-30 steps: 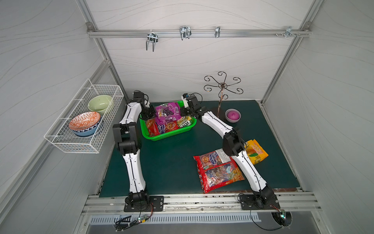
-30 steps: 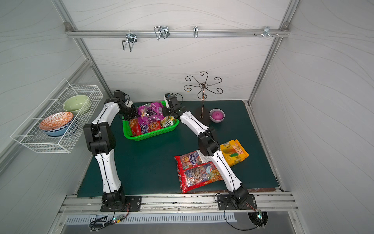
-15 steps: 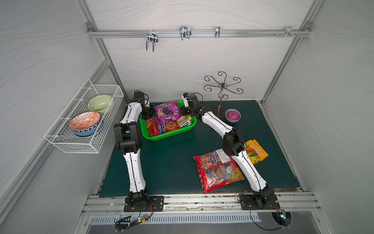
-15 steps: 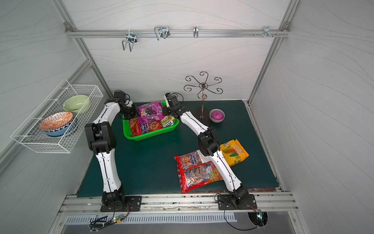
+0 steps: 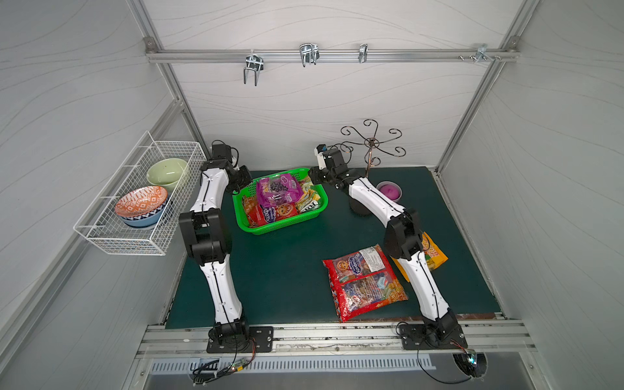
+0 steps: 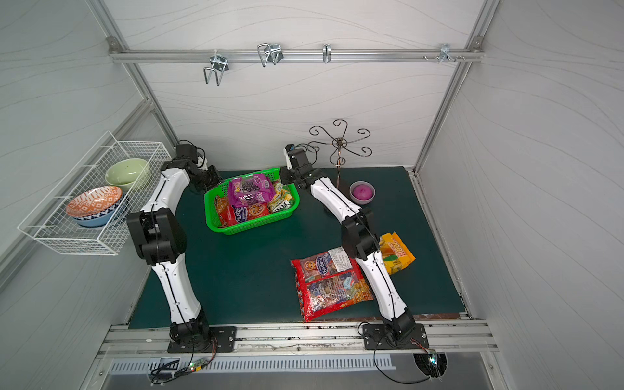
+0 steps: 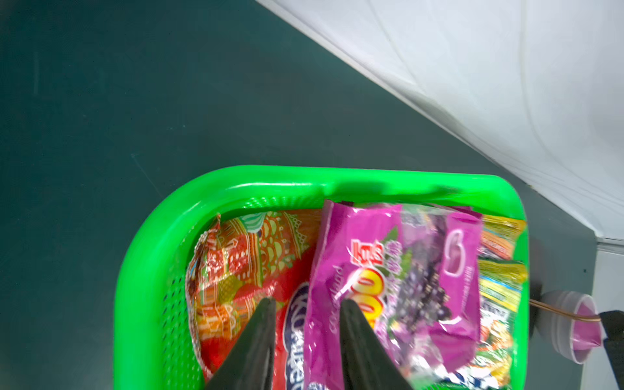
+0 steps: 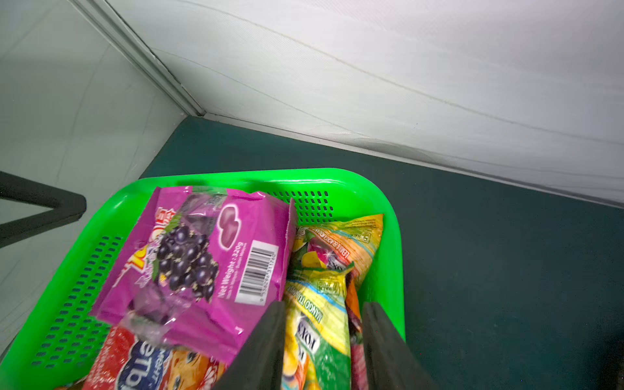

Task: Put the candies in the basket
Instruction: Place the candy in the basket.

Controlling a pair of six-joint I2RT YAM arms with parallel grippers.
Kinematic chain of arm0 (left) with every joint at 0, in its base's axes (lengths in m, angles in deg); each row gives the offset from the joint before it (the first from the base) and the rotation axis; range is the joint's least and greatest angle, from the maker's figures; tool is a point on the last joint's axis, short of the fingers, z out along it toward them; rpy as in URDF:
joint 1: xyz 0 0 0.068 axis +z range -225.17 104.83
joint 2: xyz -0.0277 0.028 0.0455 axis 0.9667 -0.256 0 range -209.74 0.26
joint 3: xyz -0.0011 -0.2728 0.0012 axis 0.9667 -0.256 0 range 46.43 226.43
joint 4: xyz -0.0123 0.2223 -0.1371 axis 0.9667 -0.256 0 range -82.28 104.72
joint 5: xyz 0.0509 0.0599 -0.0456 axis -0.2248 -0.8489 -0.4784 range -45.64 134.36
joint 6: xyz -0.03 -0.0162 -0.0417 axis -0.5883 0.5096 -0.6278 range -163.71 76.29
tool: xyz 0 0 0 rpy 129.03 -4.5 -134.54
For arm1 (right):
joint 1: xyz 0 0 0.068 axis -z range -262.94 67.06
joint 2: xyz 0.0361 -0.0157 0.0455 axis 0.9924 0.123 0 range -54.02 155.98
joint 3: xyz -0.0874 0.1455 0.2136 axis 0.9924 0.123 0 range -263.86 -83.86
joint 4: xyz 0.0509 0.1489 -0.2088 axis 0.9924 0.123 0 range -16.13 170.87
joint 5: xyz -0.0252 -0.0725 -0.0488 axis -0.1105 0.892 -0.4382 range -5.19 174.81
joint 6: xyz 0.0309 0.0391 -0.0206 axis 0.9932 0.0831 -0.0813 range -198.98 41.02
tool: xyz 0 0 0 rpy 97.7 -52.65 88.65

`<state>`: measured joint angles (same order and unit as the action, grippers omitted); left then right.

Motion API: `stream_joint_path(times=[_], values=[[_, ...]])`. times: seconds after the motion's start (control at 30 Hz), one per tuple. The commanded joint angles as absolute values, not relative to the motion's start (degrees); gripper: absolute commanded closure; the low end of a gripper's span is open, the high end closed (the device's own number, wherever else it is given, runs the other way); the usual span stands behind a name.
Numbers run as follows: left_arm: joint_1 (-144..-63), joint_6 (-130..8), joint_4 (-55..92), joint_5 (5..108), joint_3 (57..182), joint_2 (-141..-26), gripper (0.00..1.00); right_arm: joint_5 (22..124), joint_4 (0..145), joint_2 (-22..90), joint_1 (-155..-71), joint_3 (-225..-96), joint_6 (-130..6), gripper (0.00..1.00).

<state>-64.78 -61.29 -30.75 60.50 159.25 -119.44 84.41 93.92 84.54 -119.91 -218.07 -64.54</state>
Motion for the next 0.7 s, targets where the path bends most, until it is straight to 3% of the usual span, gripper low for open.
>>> stream_joint_path(times=[0.0, 0.27, 0.43, 0.67], values=[[-64.60, -61.11, -29.53, 62.48, 157.22, -115.01, 0.63, 82.74, 96.03, 77.26, -120.37, -215.07, -66.58, 0.53], [-67.03, -59.13, -31.48, 67.71, 147.30, -106.81, 0.63, 77.32, 100.25, 65.60, -120.90, -202.23, -68.44, 0.37], [-71.96, -55.78, -34.27, 68.43, 142.73, -101.79, 0.63, 82.76, 105.60, 59.40, -120.99, -195.41, -69.65, 0.34], [-78.51, -53.27, -36.03, 69.24, 136.63, -94.90, 0.63, 81.74, 109.96, 48.92, -120.69, -181.86, -70.99, 0.32]])
